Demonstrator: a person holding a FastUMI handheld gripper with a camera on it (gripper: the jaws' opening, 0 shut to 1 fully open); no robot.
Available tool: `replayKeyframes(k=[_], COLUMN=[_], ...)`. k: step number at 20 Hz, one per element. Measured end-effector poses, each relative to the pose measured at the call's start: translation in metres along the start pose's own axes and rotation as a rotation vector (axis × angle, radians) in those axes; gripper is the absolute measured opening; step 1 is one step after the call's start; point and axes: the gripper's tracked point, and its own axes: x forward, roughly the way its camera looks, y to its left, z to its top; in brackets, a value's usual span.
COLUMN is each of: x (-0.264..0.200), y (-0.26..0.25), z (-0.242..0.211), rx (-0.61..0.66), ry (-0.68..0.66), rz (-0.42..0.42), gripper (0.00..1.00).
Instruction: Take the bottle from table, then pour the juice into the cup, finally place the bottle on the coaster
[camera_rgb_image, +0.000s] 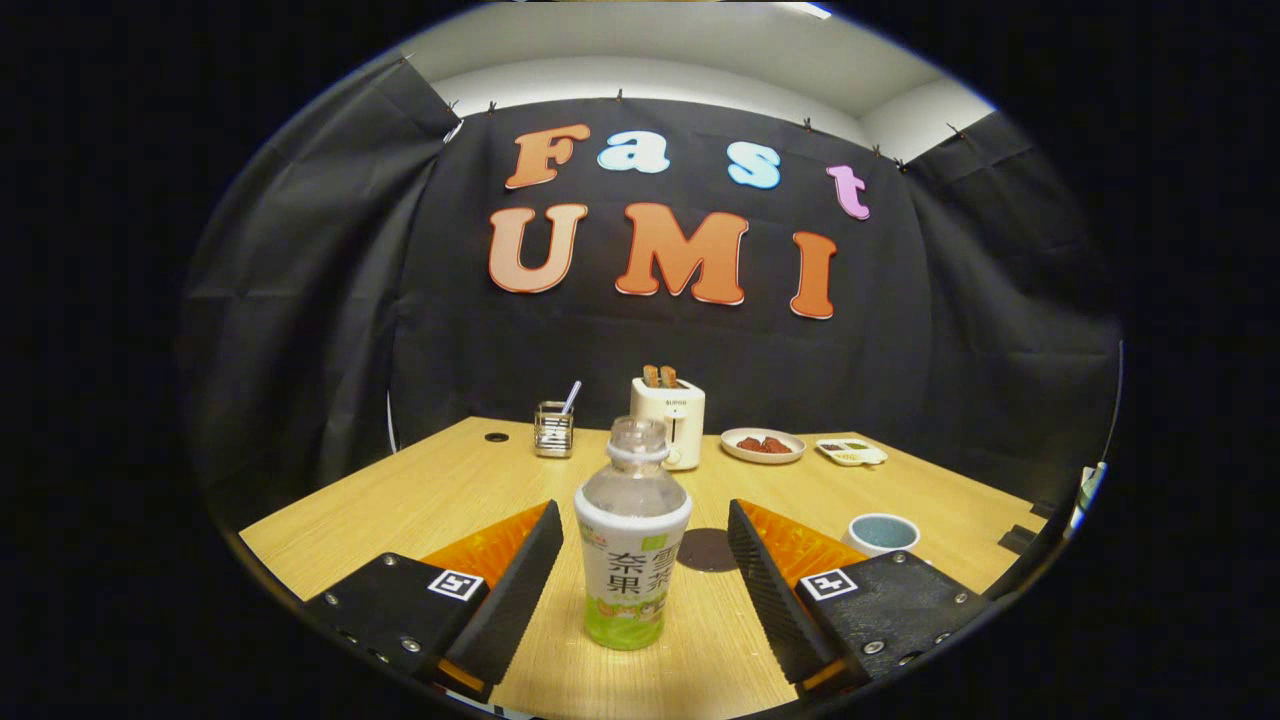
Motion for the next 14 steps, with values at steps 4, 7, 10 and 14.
replayKeyframes(k=[4, 7, 10, 14], x=[0.017, 0.025, 0.027, 0.027], y=[0.005, 0.006, 0.011, 0.012], z=[-0.034, -0.042, -0.044, -0.044], rx=[0.017, 0.045, 0.056, 0.055], ry=[0.075, 0.087, 0.075, 0.076], rz=[0.021, 0.036, 0.058, 0.064], gripper=[0.99, 0.98, 0.9, 0.65])
